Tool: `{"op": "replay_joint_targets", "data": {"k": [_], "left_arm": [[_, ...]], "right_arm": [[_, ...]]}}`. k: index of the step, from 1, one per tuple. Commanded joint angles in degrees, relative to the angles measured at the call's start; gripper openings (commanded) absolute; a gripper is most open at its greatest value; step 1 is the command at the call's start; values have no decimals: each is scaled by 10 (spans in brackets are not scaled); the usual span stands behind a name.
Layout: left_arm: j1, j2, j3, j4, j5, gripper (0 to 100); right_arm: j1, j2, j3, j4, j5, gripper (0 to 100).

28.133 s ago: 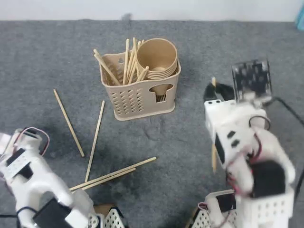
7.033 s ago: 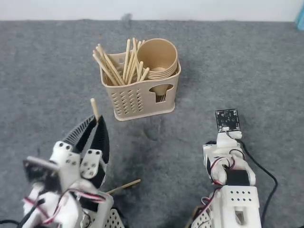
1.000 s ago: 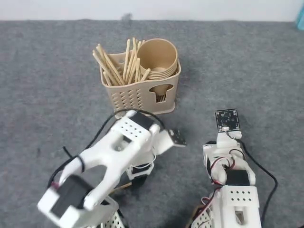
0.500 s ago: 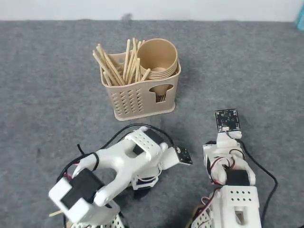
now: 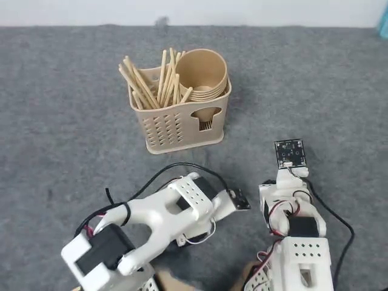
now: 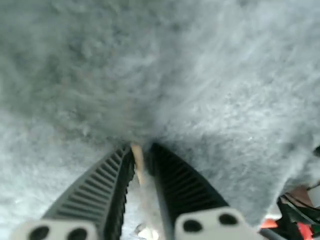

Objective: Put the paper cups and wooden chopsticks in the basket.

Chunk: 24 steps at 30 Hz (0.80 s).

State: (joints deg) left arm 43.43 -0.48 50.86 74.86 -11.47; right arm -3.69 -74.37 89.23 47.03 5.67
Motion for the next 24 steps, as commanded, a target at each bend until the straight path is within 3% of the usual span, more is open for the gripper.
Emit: {"op": "replay_joint_targets", "data": {"k": [1,12,18,24], "left_arm": [[18,9,-47,22,11,14],[15,-60,-201,242,12,14],[-3,-245,-218,247,17,14],[-80,-443,-218,235,17,14]], "right_arm": [[7,-12,-4,-9,10,8],[7,-12,-4,-9,10,8],[7,-12,-4,-9,10,8],[7,-12,-4,-9,10,8]]}}
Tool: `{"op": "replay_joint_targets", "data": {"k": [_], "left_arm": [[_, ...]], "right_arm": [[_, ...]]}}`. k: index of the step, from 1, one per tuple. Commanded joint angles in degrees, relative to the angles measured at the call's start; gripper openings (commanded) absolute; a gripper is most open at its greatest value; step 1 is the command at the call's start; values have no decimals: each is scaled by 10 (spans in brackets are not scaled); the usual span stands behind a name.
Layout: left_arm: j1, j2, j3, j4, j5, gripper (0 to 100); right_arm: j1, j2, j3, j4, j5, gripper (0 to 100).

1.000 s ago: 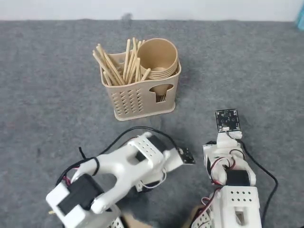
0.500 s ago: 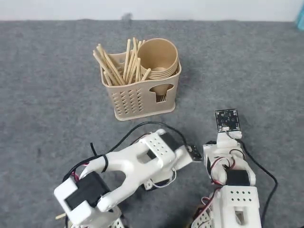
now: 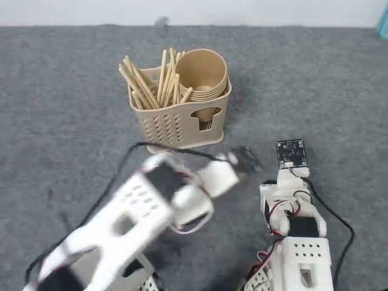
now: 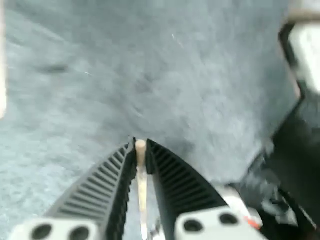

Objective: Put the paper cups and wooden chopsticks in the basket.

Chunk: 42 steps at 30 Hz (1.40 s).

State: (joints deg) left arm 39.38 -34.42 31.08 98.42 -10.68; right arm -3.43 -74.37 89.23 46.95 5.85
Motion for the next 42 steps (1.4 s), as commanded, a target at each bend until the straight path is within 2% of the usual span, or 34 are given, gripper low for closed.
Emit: {"op": "replay_joint_targets", "data": {"k": [1,7,15,20,28,33,42], "left_arm": [[-57,-131,-21,-4,9,14],[-142,-250,-20,-11,10,14],[-280,-377,-15,-119,13,14],[-332,-432,-15,-193,95,14],[-395,-512,87,-419,185,14],[-396,-590,176,-550,215,14],[-400,-621,211,-678,233,14]], "right_arm": [[5,-12,-4,-8,8,8],[5,-12,-4,-8,8,8],[6,-12,-4,-7,4,8],[6,-12,-4,-7,4,8],[6,-12,-4,-7,4,8],[6,-12,-4,-7,4,8],[6,-12,-4,-9,4,8]]}}
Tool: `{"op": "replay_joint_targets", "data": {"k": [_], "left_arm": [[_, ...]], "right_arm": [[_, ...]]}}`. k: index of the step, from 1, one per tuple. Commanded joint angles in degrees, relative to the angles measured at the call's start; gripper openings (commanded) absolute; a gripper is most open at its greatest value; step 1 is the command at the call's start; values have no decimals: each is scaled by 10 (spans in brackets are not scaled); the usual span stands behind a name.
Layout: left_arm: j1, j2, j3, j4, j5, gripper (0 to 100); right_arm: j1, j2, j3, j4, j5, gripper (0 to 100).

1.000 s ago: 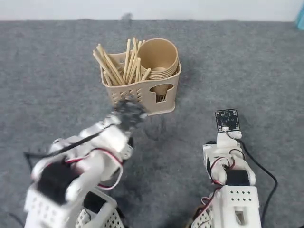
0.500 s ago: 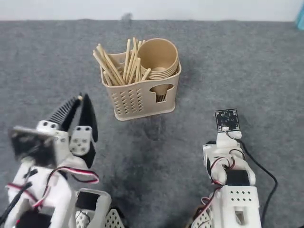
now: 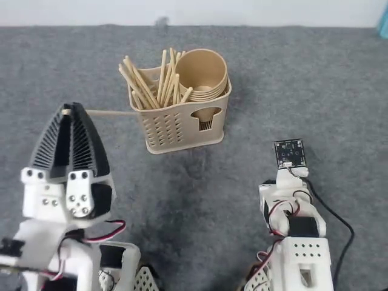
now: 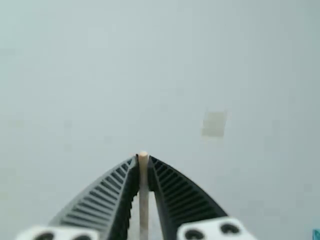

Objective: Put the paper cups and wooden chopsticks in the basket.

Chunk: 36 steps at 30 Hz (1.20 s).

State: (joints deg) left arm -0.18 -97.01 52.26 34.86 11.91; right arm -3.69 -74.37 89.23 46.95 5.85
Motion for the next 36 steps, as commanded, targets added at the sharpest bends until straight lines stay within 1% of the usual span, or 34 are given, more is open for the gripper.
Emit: {"op": "replay_joint_targets", "data": {"k": [1,4,8,13,16,21,22,24,27,28,31,32,36], "left_arm": [[-4,9,0,-53,7,14],[-4,24,-1,-79,8,14],[0,57,-10,-136,9,14],[0,138,-65,-137,10,14],[0,212,-114,-90,10,14],[1,348,-231,90,10,14],[2,375,-251,116,10,14],[16,428,-280,142,10,14],[23,491,-288,142,11,14],[23,506,-284,130,17,14],[23,546,-262,60,58,14],[23,555,-250,40,61,14],[30,568,-202,27,55,14]], "right_arm": [[8,-12,-4,-9,4,8],[8,-12,-4,-9,4,8],[8,-12,-4,-11,4,8],[7,-12,-4,-13,4,8],[7,-12,-4,-13,4,8],[7,-11,-4,-13,4,8],[7,-11,-4,-13,4,8],[7,-11,-4,-12,4,8],[7,-12,-4,-10,4,8],[7,-12,-4,-10,4,8],[7,-12,-4,-9,5,8],[7,-12,-4,-9,5,8],[7,-12,-4,-9,6,8]]}}
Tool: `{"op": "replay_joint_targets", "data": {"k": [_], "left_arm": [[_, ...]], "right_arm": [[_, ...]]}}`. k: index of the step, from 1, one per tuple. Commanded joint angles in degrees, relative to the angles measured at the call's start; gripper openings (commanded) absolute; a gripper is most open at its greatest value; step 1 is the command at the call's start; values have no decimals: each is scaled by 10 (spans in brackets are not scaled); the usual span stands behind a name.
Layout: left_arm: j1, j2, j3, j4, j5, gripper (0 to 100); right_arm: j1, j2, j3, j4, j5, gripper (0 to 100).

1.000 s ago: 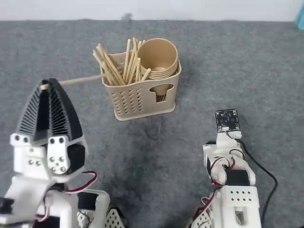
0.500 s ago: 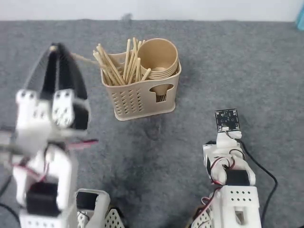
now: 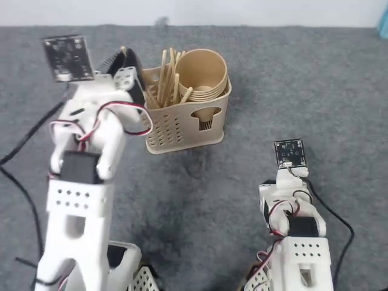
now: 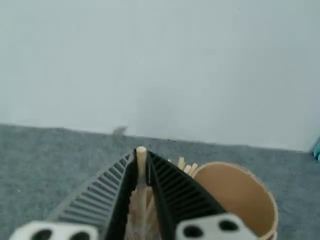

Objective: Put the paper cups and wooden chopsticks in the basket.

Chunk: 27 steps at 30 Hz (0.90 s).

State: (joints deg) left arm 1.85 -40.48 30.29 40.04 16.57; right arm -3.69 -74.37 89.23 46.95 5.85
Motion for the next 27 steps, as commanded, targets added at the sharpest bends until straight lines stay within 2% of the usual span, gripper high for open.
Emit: {"op": "replay_joint_targets", "data": {"k": [1,5,7,19,25,27], "left_arm": [[12,3,36,-25,9,14],[25,0,103,-27,8,14],[27,0,138,-55,10,14],[33,0,400,-355,8,14],[2,-30,415,-368,-36,14],[-10,-62,417,-351,-48,15]], "right_arm": [[7,-12,-4,-9,6,8],[8,-12,-4,-13,6,8],[8,-12,-4,-13,7,8],[22,-12,-4,-11,6,8],[22,-8,-4,-8,4,8],[22,-8,-2,-8,4,8]]}}
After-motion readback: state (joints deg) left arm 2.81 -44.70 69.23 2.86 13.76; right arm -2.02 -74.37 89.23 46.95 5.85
